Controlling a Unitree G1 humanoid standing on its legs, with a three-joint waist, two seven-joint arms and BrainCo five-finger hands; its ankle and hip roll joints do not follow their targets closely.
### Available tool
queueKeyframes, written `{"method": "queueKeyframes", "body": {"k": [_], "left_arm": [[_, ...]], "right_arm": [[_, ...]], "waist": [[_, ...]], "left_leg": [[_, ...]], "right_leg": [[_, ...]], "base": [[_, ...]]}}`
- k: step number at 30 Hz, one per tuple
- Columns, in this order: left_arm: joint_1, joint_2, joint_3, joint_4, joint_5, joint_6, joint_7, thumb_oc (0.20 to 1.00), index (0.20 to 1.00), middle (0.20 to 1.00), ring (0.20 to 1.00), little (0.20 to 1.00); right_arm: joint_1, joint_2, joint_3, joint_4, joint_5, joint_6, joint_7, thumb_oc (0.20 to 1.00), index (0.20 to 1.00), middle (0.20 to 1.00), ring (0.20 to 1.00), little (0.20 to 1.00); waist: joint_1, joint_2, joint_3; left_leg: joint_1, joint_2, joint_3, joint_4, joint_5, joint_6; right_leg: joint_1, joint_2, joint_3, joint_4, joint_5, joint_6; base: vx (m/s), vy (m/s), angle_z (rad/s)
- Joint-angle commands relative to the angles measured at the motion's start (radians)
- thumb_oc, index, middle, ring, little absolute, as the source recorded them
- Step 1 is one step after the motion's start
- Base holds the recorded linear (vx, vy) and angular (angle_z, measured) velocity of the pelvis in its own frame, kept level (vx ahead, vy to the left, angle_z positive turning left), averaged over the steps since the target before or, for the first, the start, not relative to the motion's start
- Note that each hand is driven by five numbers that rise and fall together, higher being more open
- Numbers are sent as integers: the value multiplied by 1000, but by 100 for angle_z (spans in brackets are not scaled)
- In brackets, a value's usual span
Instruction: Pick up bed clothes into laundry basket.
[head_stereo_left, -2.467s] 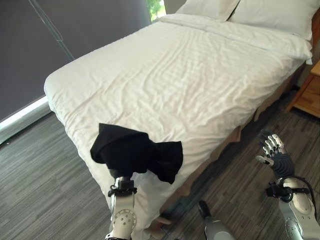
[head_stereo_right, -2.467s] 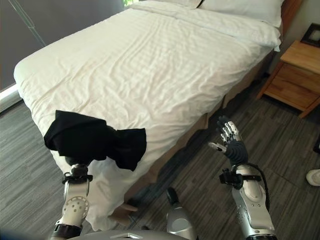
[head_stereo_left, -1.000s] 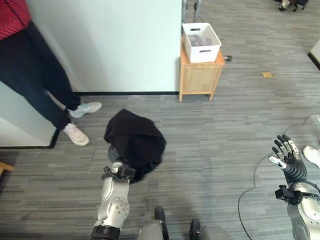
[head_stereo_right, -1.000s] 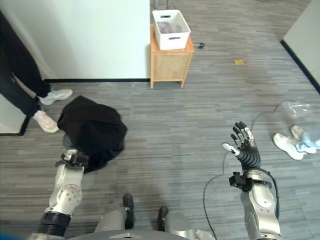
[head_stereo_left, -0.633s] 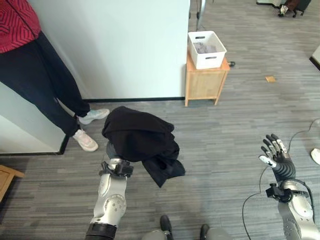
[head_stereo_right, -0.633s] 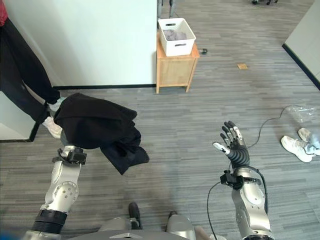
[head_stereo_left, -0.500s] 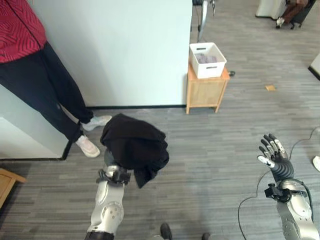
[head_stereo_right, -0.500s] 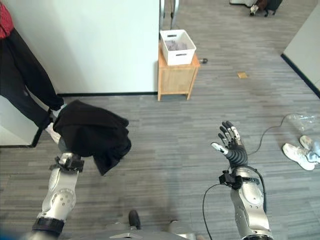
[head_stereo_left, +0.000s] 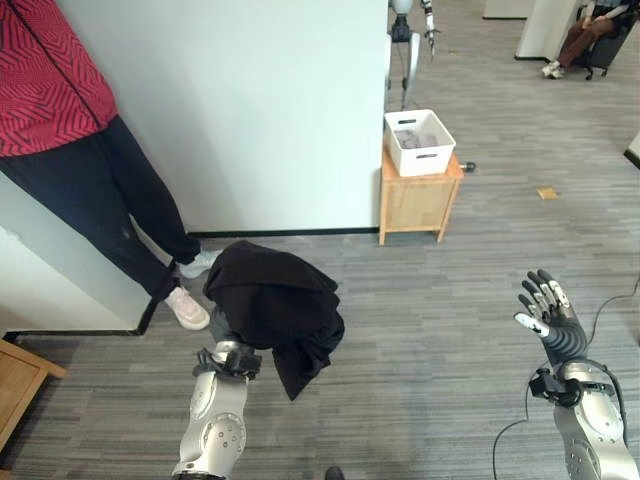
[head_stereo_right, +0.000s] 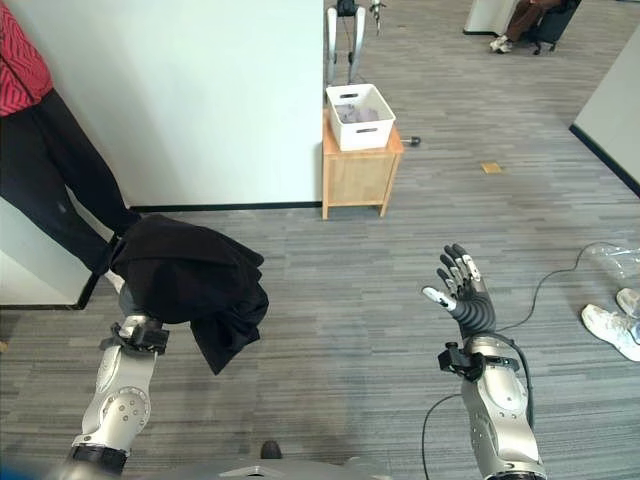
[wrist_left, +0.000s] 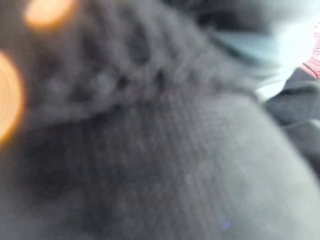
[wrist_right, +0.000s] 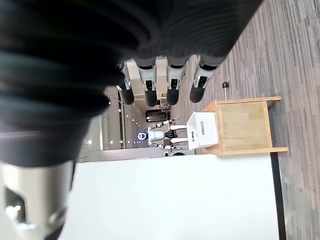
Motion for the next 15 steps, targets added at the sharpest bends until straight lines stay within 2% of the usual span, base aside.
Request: {"method": "queueKeyframes", "body": {"k": [1,2,3,4,6,7,8,9,10,11,12,13,14,15], "left_arm": [[-65,21,43,-21,14,-48,-30,200,200,200,200,200],[-81,22,37,-9,13,-47,-21,200,200,200,200,200],[-86,22,34,-5,16,-46,-19,200,200,200,200,200],[-87,23,34,-5,16,-46,-19,200,200,200,200,200],[-103,30,19,6,22,-49,-10,200,200,200,200,200],[-118,36,0,10,22,-52,-5,200,200,200,200,200],[-130,39,-14,8,20,-49,-7,200,200,200,200,200],[-137,41,-19,9,22,-50,-7,200,200,200,200,200],[-144,46,-22,6,24,-52,-5,200,200,200,200,200],[-153,48,-27,0,21,-50,-9,200,200,200,200,200],[-165,50,-27,1,11,-47,-16,200,200,200,200,200],[-166,50,-27,1,11,-47,-16,200,200,200,200,200],[-177,52,-27,6,12,-52,-20,200,200,200,200,200],[-182,55,-31,16,9,-56,-23,200,200,200,200,200]], "right_arm": [[-42,1,-38,1,-19,-33,-1,1000,1000,1000,1000,1000],[-65,-8,-32,-3,-32,-31,-12,1000,1000,1000,1000,1000],[-72,-9,-28,-7,-37,-28,-14,1000,1000,1000,1000,1000],[-73,-9,-28,-7,-37,-28,-14,1000,1000,1000,1000,1000],[-77,-11,-17,-31,-46,-24,-16,1000,1000,1000,1000,1000],[-76,-12,-13,-37,-51,-23,-18,1000,1000,1000,1000,1000],[-68,-10,-14,-32,-50,-22,-18,1000,1000,1000,1000,1000],[-63,-8,-17,-36,-56,-20,-20,1000,1000,1000,1000,1000],[-57,-6,-23,-38,-59,-19,-24,1000,1000,1000,1000,1000],[-55,-5,-29,-34,-61,-20,-27,1000,1000,1000,1000,1000],[-54,-7,-40,-35,-62,-22,-33,1000,1000,1000,1000,1000],[-55,-7,-40,-35,-62,-22,-33,1000,1000,1000,1000,1000],[-53,-14,-46,-26,-66,-22,-35,1000,1000,1000,1000,1000],[-49,-16,-51,-27,-66,-24,-39,1000,1000,1000,1000,1000]], "waist": [[-1,-22,1],[-2,-5,35],[-3,1,50],[0,1,46],[-17,10,89],[-32,21,117],[-48,34,129],[-53,34,132],[-55,34,128],[-55,35,122],[-55,34,114],[-57,33,115],[-58,27,110],[-68,21,112]], "left_leg": [[29,42,-14,48,-105,-66],[28,32,-3,71,-135,-35],[33,26,6,72,-139,-23],[27,27,9,71,-136,-23],[61,18,25,61,-144,-4],[77,24,27,56,-140,2],[87,40,23,52,-138,-3],[97,37,23,48,-141,-8],[108,33,32,42,-147,-15],[124,33,36,31,-167,-30],[134,47,50,25,-176,-60],[123,50,58,30,-163,-58],[142,56,54,27,-182,-81],[146,66,57,36,-180,-95]], "right_leg": [[-49,-4,67,-64,56,19],[-132,-39,75,121,30,40],[-189,-58,78,233,51,60],[-197,-57,82,234,54,59],[-305,-77,109,435,153,95],[-348,-69,125,525,176,103],[-384,-60,141,564,164,101],[-399,-73,139,545,155,93],[-400,-114,123,486,153,90],[-401,-164,107,427,131,97],[-392,-234,58,289,136,97],[-389,-232,45,270,156,87],[-385,-253,41,175,150,102],[-353,-245,37,82,196,105]], "base": [[-26,196,-16],[-42,235,-24],[-48,234,-31],[-20,144,-42],[-28,141,-27],[-14,87,-15],[43,20,-22],[134,-37,-13],[238,-65,8],[321,-205,22],[201,-202,9],[221,-298,-12],[124,-263,-23],[249,-399,-19]]}}
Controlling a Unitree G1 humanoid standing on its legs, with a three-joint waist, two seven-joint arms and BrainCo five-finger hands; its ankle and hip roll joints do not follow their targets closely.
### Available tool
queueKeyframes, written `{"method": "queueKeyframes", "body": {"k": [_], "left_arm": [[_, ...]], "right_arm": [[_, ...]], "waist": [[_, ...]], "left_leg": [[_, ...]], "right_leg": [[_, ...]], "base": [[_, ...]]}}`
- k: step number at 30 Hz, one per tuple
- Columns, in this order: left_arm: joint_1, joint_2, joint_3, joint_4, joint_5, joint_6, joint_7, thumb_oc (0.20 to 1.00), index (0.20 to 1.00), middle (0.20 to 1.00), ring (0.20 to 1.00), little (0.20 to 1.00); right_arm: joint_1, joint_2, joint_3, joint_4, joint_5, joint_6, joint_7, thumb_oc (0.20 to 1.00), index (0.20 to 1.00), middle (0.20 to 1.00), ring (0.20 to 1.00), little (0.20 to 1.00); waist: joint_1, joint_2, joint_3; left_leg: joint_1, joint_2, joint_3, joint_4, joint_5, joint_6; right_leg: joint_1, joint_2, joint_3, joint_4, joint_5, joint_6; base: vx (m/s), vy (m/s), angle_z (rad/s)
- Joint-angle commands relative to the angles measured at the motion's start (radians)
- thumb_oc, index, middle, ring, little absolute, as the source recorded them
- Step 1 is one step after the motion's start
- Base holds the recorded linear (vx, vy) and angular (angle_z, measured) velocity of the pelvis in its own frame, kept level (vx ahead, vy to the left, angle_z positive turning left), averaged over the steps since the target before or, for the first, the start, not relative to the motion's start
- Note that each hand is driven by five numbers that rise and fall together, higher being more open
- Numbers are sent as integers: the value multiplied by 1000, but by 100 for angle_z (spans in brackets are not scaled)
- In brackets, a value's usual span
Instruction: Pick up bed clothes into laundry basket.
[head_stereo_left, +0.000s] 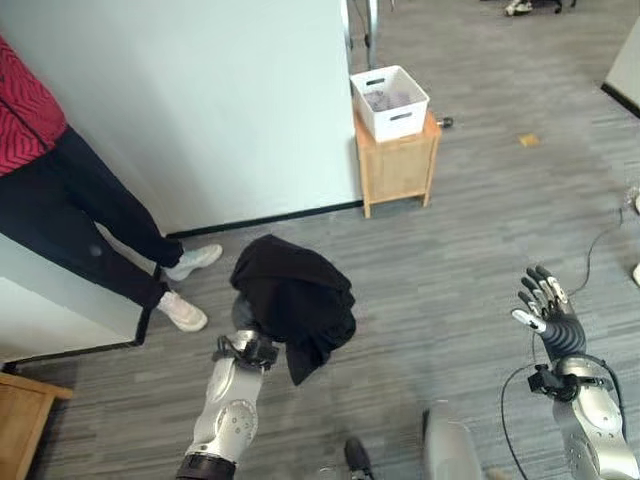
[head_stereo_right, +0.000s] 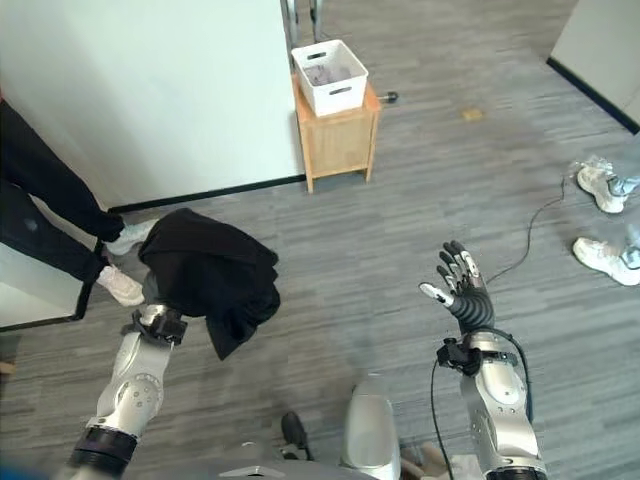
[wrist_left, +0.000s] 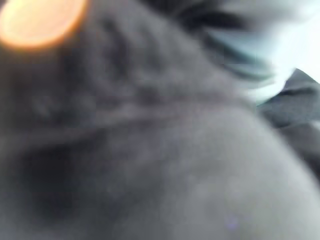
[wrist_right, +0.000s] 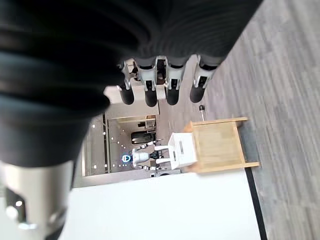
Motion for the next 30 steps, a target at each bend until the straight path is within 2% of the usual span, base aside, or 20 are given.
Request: {"method": "queueKeyframes", "body": {"k": [1,5,6,7,8,9,10,11,12,13,14,16,17,19,21,23,25,28,29,30], "left_arm": [[-83,47,43,-36,13,-72,-20,200,200,200,200,200],[-68,16,60,-27,-1,-71,-23,200,200,200,200,200],[-63,2,60,-16,-4,-70,-24,200,200,200,200,200],[-65,-22,40,-10,-9,-61,-22,200,200,200,200,200],[-65,-22,40,-10,-9,-61,-22,200,200,200,200,200],[-70,-27,27,-15,-13,-58,-19,200,200,200,200,200],[-69,-33,20,-24,-29,-48,-26,200,200,200,200,200],[-66,-37,14,-29,-30,-48,-28,200,200,200,200,200],[-67,-38,12,-28,-29,-45,-29,200,200,200,200,200],[-67,-38,12,-28,-29,-45,-29,200,200,200,200,200],[-65,-49,9,-15,-28,-43,-21,200,200,200,200,200],[-68,-53,7,1,-27,-45,-19,200,200,200,200,200],[-70,-51,5,5,-23,-47,-17,200,200,200,200,200],[-77,-50,1,18,-13,-52,-14,200,200,200,200,200],[-79,-56,0,27,-5,-58,-8,200,200,200,200,200],[-80,-61,12,24,4,-63,-5,200,200,200,200,200],[-72,-59,19,20,6,-64,-4,200,200,200,200,200],[-74,-64,22,17,10,-63,4,200,200,200,200,200],[-73,-61,25,16,17,-63,15,200,200,200,200,200],[-70,-56,26,6,30,-58,33,200,200,200,200,200]], "right_arm": [[-34,-14,-40,-21,-33,-52,-22,1000,1000,1000,1000,1000],[-49,-34,-34,-34,-29,-53,-15,1000,1000,1000,1000,1000],[-51,-45,-38,-37,-22,-60,-17,1000,1000,1000,1000,1000],[-49,-58,-44,-41,-2,-70,-24,1000,1000,1000,1000,1000],[-49,-58,-44,-41,-2,-70,-24,1000,1000,1000,1000,1000],[-51,-67,-48,-42,23,-75,-29,1000,1000,1000,1000,1000],[-43,-69,-55,-44,38,-74,-26,1000,1000,1000,1000,1000],[-37,-78,-62,-41,37,-70,-24,1000,1000,1000,1000,1000],[-36,-86,-68,-41,28,-66,-27,1000,1000,1000,1000,1000],[-36,-86,-69,-41,28,-66,-27,1000,1000,1000,1000,1000],[-31,-84,-73,-45,23,-63,-27,1000,1000,1000,1000,1000],[-25,-82,-87,-35,29,-68,-29,1000,1000,1000,1000,1000],[-25,-81,-87,-33,26,-70,-33,1000,1000,1000,1000,1000],[-37,-80,-73,-16,11,-75,-39,1000,1000,1000,1000,1000],[-50,-86,-62,-11,0,-80,-44,1000,1000,1000,1000,1000],[-78,-89,-39,-7,-12,-76,-41,1000,1000,1000,1000,1000],[-90,-90,-29,-10,-17,-69,-36,1000,1000,1000,1000,1000],[-109,-85,-29,-5,-35,-67,-43,1000,1000,1000,1000,1000],[-118,-80,-22,-2,-38,-67,-46,1000,1000,1000,1000,1000],[-134,-62,0,-8,-37,-64,-46,1000,1000,1000,1000,1000]], "waist": [[-24,-30,-19],[-21,-29,-43],[-23,-22,-40],[-22,-18,-28],[-24,-15,-28],[-22,-22,-11],[-18,-23,-4],[-7,-36,5],[1,-39,7],[-1,-39,7],[8,-43,6],[10,-40,-1],[19,-36,3],[45,-9,6],[57,3,10],[72,7,9],[74,8,1],[96,9,-33],[104,0,-47],[118,-23,-59]], "left_leg": [[140,144,-73,42,-137,-149],[152,228,-78,151,-138,-181],[111,278,-96,281,-78,-190],[11,343,-116,502,21,-192],[6,347,-121,509,19,-194],[-33,375,-117,628,51,-194],[-46,386,-116,682,43,-207],[-83,355,-118,724,53,-199],[-121,309,-145,716,31,-198],[-122,308,-147,717,30,-197],[-192,261,-152,644,9,-191],[-222,294,-92,496,57,-199],[-231,269,-93,405,66,-195],[-247,208,-151,173,155,-201],[-271,200,-172,54,190,-210],[-268,179,-167,14,212,-213],[-249,174,-147,37,193,-198],[-234,138,-161,88,155,-164],[-216,115,-152,101,120,-137],[-171,70,-110,120,55,-78]], "right_leg": [[125,52,8,-189,176,18],[156,120,12,-167,137,-9],[190,168,9,-175,105,-42],[255,217,-23,-206,64,-100],[256,220,-27,-207,64,-101],[299,240,-42,-230,45,-131],[342,258,-39,-249,8,-143],[359,258,-42,-262,12,-161],[376,261,-30,-275,8,-160],[377,261,-32,-276,7,-160],[412,264,-22,-304,14,-155],[436,271,-24,-316,9,-149],[445,272,-19,-310,-2,-147],[459,305,-4,-314,-13,-140],[480,321,-1,-314,-24,-140],[528,336,21,-304,-59,-144],[556,336,33,-304,-84,-140],[598,283,42,-237,-142,-123],[581,256,42,-150,-129,-103],[475,180,42,116,43,-44]], "base": [[166,-378,-3],[234,-416,15],[276,-682,11],[190,-553,13],[173,-576,22],[202,-340,31],[223,-490,21],[210,-320,17],[74,-197,-13],[200,-165,-25],[228,-165,-32],[311,-145,-9],[296,-31,-11],[312,12,-16],[325,-35,-35],[417,-89,-51],[354,-34,-33],[509,82,-40],[658,186,-47],[581,187,-63]]}}
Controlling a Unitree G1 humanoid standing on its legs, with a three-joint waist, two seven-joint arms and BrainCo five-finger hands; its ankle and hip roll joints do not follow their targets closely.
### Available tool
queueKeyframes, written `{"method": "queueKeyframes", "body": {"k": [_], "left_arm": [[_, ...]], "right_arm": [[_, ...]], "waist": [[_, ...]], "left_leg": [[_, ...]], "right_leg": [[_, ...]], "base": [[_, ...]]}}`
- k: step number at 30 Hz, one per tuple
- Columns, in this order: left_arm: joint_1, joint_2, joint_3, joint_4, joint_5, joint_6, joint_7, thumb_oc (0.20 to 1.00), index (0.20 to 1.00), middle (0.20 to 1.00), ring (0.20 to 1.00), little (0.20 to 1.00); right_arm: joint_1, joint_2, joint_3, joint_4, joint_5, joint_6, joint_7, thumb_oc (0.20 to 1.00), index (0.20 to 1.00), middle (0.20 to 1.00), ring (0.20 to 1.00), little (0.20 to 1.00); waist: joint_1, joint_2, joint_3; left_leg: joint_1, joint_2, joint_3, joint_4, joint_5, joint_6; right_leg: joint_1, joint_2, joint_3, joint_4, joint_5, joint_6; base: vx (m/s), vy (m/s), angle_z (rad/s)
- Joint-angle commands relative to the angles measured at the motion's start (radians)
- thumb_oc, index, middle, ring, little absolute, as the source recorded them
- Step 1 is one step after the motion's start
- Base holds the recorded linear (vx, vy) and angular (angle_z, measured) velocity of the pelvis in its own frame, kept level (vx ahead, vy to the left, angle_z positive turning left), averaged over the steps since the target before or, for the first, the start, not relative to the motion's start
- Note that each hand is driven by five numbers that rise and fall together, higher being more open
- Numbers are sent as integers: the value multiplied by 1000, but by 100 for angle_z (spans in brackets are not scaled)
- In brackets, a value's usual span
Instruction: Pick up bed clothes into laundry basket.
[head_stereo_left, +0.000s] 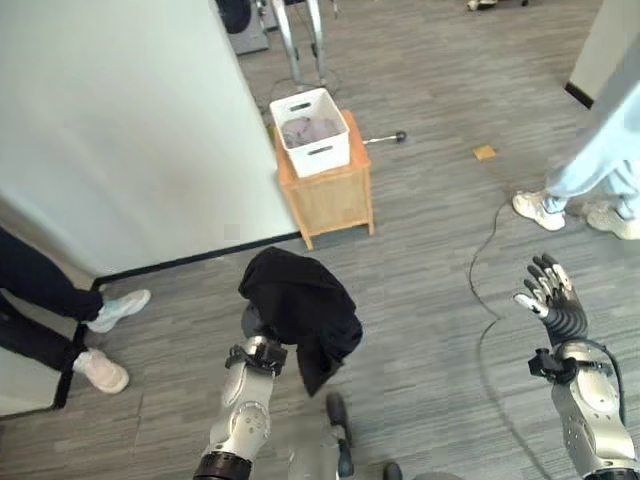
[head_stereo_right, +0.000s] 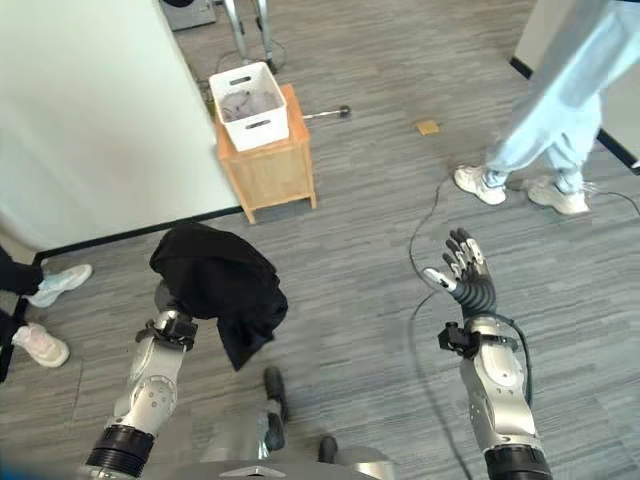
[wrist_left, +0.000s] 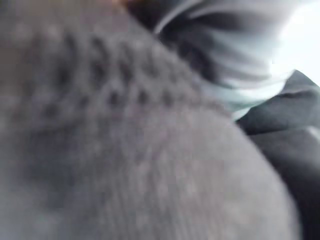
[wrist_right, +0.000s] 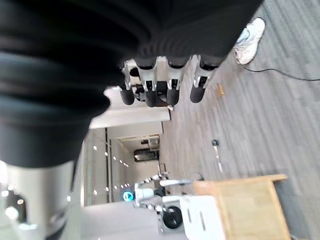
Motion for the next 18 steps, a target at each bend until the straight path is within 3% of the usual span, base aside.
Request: {"method": "queueKeyframes", "body": {"k": [1,2,5,9,10,12,14,15,18], "left_arm": [[-63,43,26,-94,33,-65,8,200,200,200,200,200],[-63,50,19,-97,35,-65,8,200,200,200,200,200],[-81,68,10,-99,39,-65,9,200,200,200,200,200],[-94,68,7,-110,23,-63,-5,200,200,200,200,200],[-112,63,-1,-92,24,-69,-5,200,200,200,200,200],[-129,59,-5,-77,23,-75,-11,200,200,200,200,200],[-137,54,-9,-67,25,-77,-16,200,200,200,200,200],[-140,45,-14,-57,26,-77,-19,200,200,200,200,200],[-136,27,-12,-60,18,-81,-22,200,200,200,200,200]], "right_arm": [[-17,-39,6,-102,-38,-51,6,1000,1000,1000,1000,1000],[-18,-35,16,-101,-42,-47,9,1000,1000,1000,1000,1000],[-23,-31,27,-98,-48,-36,13,1000,1000,1000,1000,1000],[-20,-42,11,-89,-43,-32,14,1000,1000,1000,1000,1000],[-13,-41,11,-75,-38,-32,6,1000,1000,1000,1000,1000],[-1,-44,1,-89,-48,-28,9,1000,1000,1000,1000,1000],[3,-48,-9,-98,-63,-28,5,1000,1000,1000,1000,1000],[4,-54,-15,-103,-68,-26,10,1000,1000,1000,1000,1000],[-3,-70,-16,-105,-59,-26,20,1000,1000,1000,1000,1000]], "waist": [[42,14,-63],[35,17,-56],[4,40,-28],[-26,48,-20],[-49,45,-17],[-68,40,-22],[-79,37,-25],[-94,31,-31],[-101,37,-39]], "left_leg": [[62,53,21,-9,-41,45],[95,48,34,-15,-56,54],[191,44,39,-49,-95,57],[255,39,30,-77,-147,20],[275,42,18,-77,-168,0],[300,44,-1,-73,-198,-21],[326,49,-18,-63,-226,-36],[349,58,-46,-35,-261,-48],[366,70,-63,6,-277,-64]], "right_leg": [[-213,-266,-28,586,193,141],[-268,-278,-35,646,216,142],[-433,-305,-85,664,148,123],[-484,-356,-128,402,128,138],[-479,-332,-81,168,187,151],[-499,-348,-20,18,261,185],[-519,-368,0,-50,291,208],[-523,-375,49,-24,301,218],[-523,-374,50,20,311,216]], "base": [[534,170,-82],[319,90,-84],[287,33,-6],[339,-144,18],[392,-317,66],[407,-293,70],[406,-328,74],[436,-414,69],[278,-303,35]]}}
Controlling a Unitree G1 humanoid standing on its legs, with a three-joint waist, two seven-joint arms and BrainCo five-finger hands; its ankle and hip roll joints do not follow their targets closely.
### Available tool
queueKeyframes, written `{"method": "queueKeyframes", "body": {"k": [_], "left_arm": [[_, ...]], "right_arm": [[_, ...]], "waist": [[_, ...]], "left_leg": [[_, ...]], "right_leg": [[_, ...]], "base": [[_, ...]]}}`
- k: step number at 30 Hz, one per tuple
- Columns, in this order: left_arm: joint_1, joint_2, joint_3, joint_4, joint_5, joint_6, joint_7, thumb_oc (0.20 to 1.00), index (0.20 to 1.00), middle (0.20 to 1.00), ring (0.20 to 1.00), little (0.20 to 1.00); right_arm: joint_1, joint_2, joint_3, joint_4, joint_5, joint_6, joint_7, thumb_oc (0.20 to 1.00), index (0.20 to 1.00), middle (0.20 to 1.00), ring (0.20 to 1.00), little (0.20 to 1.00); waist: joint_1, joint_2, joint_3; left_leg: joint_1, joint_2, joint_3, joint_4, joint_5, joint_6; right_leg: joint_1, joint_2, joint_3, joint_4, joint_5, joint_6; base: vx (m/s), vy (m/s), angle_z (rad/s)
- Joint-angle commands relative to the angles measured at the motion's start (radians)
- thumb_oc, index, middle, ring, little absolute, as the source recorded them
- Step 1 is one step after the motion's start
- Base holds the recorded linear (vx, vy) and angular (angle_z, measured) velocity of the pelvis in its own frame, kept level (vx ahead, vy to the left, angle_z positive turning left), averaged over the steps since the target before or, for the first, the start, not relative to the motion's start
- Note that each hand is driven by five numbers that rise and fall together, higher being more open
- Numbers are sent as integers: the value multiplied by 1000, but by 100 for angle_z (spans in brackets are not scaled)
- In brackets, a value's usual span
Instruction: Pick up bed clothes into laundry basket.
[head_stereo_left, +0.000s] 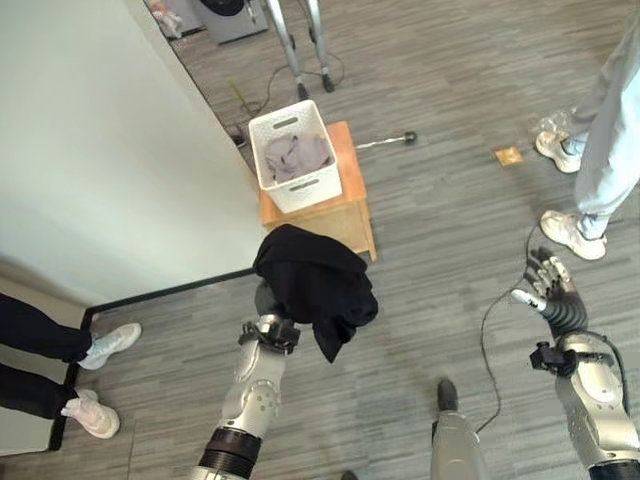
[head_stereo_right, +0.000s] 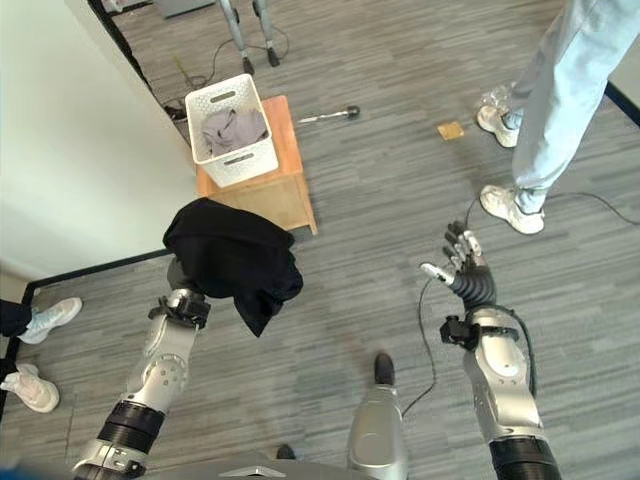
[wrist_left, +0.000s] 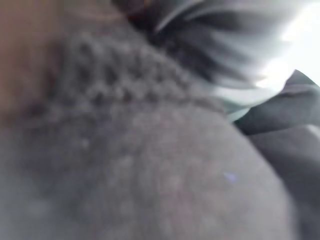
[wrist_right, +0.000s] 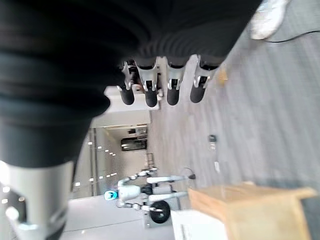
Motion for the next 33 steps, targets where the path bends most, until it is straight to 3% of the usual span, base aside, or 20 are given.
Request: {"method": "queueKeyframes", "body": {"k": [1,3,4,6,9,13,17,18,21,22,23,24,25,26,27,28,29,30,32,33], "left_arm": [[-34,29,37,-69,18,-74,-37,200,200,200,200,200],[-29,15,30,-74,11,-68,-40,200,200,200,200,200],[-24,12,32,-68,10,-65,-36,200,200,200,200,200],[-20,14,31,-75,9,-64,-31,200,200,200,200,200],[-14,28,33,-98,11,-61,-29,200,200,200,200,200],[-37,39,44,-63,19,-67,-12,200,200,200,200,200],[-45,52,38,-29,36,-57,1,200,200,200,200,200],[-43,59,34,-21,42,-49,-2,200,200,200,200,200],[-32,54,26,-20,63,-37,-5,200,200,200,200,200],[-25,53,32,-20,69,-31,3,200,200,200,200,200],[-24,55,31,-22,72,-28,1,200,200,200,200,200],[-22,50,21,-26,76,-18,-2,200,200,200,200,200],[-28,58,7,-21,93,-14,3,200,200,200,200,200],[-41,67,-10,-19,91,-14,-2,200,200,200,200,200],[-42,67,-10,-18,91,-14,-2,200,200,200,200,200],[-48,74,-20,-10,94,-15,-6,200,200,200,200,200],[-48,74,-20,-10,94,-15,-6,200,200,200,200,200],[-56,92,-29,-4,102,-17,-15,200,200,200,200,200],[-56,92,-30,-4,102,-17,-15,200,200,200,200,200],[-73,103,-49,10,98,-17,-27,200,200,200,200,200]], "right_arm": [[23,-28,-12,-97,-19,-50,14,1000,1000,1000,1000,1000],[9,-49,-5,-87,-12,-50,14,1000,1000,1000,1000,1000],[11,-64,-2,-82,-8,-49,16,1000,1000,1000,1000,1000],[18,-76,-7,-73,42,-57,15,1000,1000,1000,1000,1000],[65,-78,-37,-59,71,-54,9,1000,1000,1000,1000,1000],[98,-77,-72,-70,59,-50,-2,1000,1000,1000,1000,1000],[115,-43,-66,-85,71,-56,-1,1000,1000,1000,1000,1000],[109,-33,-56,-88,80,-47,1,1000,1000,1000,1000,1000],[111,-27,-35,-101,65,-30,24,1000,1000,1000,1000,1000],[121,-11,-34,-104,71,-32,31,1000,1000,1000,1000,1000],[124,-2,-27,-106,74,-30,33,1000,1000,1000,1000,1000],[131,8,-21,-108,82,-26,41,1000,1000,1000,1000,1000],[138,19,-13,-107,63,-21,44,1000,1000,1000,1000,1000],[137,27,-12,-108,65,-18,46,1000,1000,1000,1000,1000],[136,27,-12,-108,65,-18,46,1000,1000,1000,1000,1000],[139,34,-15,-109,72,-21,49,1000,1000,1000,1000,1000],[140,34,-15,-109,72,-21,49,1000,1000,1000,1000,1000],[159,49,-21,-114,86,-20,58,1000,1000,1000,1000,1000],[160,49,-21,-114,86,-20,58,1000,1000,1000,1000,1000],[165,45,-32,-104,96,-19,64,1000,1000,1000,1000,1000]], "waist": [[-24,-45,-49],[-37,-33,-40],[-36,-34,-39],[-29,-59,-31],[12,-92,-4],[27,-76,-9],[36,-54,-20],[22,-63,-14],[30,-31,-34],[27,-28,-54],[25,-28,-61],[17,-31,-66],[-4,-28,-50],[-29,-16,-29],[-26,-18,-31],[-46,-13,-22],[-45,-13,-22],[-66,-2,-21],[-68,-1,-20],[-92,-1,-37]], "left_leg": [[7,-61,-2,43,-134,-4],[-18,-5,-25,165,-48,-28],[-71,29,-46,299,60,-37],[-170,83,-41,567,187,-44],[-296,103,33,736,153,-63],[-391,162,157,522,200,-84],[-442,138,241,296,267,-95],[-420,163,285,341,270,-105],[-359,81,230,234,240,-74],[-313,58,249,194,180,-38],[-258,10,256,134,120,5],[-198,-61,242,92,45,43],[-136,-108,205,54,6,99],[-126,-99,201,44,22,119],[-128,-102,204,44,21,119],[-117,-102,184,40,13,119],[-117,-102,184,40,13,119],[-106,-105,128,46,-10,98],[-106,-104,126,47,-11,98],[-108,-110,54,51,-27,74]], "right_leg": [[7,-115,85,-266,153,107],[17,-75,74,-198,114,72],[31,-50,67,-162,80,35],[98,-16,51,-168,28,-30],[212,8,29,-207,-33,-78],[327,21,-17,-234,-70,-85],[387,39,-59,-222,-113,-87],[407,33,-76,-210,-129,-94],[433,12,-102,-185,-158,-67],[432,-13,-127,-98,-168,-53],[406,-43,-127,-14,-150,-32],[355,-99,-111,143,-87,15],[259,-131,-62,348,33,40],[180,-95,-14,422,64,25],[173,-97,-8,429,62,26],[120,-60,40,463,38,21],[119,-60,40,464,38,21],[86,-59,120,294,5,3],[89,-59,116,291,5,2],[118,-19,216,38,-13,21]], "base": [[154,-270,16],[217,-458,19],[225,-528,38],[272,-625,31],[283,-512,-9],[332,-221,30],[343,-92,26],[281,-68,49],[294,102,-10],[371,172,-20],[389,218,65],[304,217,100],[158,101,81],[16,3,73],[-60,-90,105],[13,-49,163],[171,-228,165],[157,-179,121],[148,-188,66],[198,-262,87]]}}
